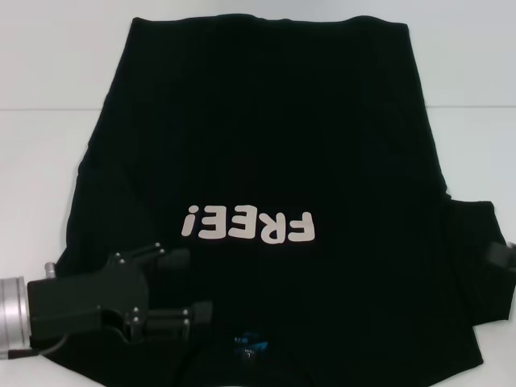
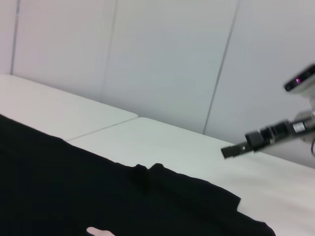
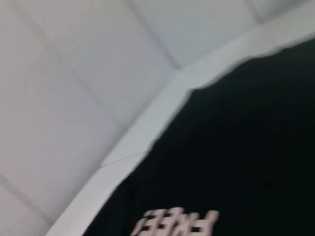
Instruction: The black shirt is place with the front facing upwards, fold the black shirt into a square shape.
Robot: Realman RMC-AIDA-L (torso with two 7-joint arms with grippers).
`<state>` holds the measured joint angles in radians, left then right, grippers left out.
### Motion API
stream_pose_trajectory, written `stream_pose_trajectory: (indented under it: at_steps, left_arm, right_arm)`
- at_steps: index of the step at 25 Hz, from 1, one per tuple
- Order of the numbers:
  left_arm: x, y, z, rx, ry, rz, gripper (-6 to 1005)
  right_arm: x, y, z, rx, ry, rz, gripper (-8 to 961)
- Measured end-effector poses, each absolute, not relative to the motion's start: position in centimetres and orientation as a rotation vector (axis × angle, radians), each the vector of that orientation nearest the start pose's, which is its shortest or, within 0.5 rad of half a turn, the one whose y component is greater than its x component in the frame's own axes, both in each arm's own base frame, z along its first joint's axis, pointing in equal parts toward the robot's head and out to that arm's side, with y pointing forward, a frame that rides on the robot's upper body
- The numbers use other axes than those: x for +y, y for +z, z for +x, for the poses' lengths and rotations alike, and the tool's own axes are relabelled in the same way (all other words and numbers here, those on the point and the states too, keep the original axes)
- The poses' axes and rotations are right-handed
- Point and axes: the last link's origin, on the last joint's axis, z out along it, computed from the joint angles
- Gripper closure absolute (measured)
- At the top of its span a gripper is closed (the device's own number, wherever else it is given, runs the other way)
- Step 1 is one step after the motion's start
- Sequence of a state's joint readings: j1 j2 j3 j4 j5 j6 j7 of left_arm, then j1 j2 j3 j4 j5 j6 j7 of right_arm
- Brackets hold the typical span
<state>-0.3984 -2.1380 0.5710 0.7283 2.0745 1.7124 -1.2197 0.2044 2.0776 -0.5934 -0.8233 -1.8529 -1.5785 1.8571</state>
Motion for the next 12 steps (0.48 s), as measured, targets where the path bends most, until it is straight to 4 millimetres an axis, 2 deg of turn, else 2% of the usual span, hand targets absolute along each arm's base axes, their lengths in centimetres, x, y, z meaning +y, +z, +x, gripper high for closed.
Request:
stream_pose_trajectory:
  at_steps: [3,7,12]
  left_arm:
    - [27.6,-0.5,-28.8,-0.504,-0.751,-2.746,78]
    - [27.4,-0.7,-28.9,-0.482,-0.751,-2.755,78]
    - [27.0,-0.8,-29.0,-0.46,-0.752,-2.755,77]
  right_arm:
    - [25.0,8.4,35.7,1.638,0.777,-2.046,14]
    - [24.6,10.7,37.0,1.91,0.617,-1.934,14]
    - [25.6,11.8,36.9,2.041,0.451,-1.884,15]
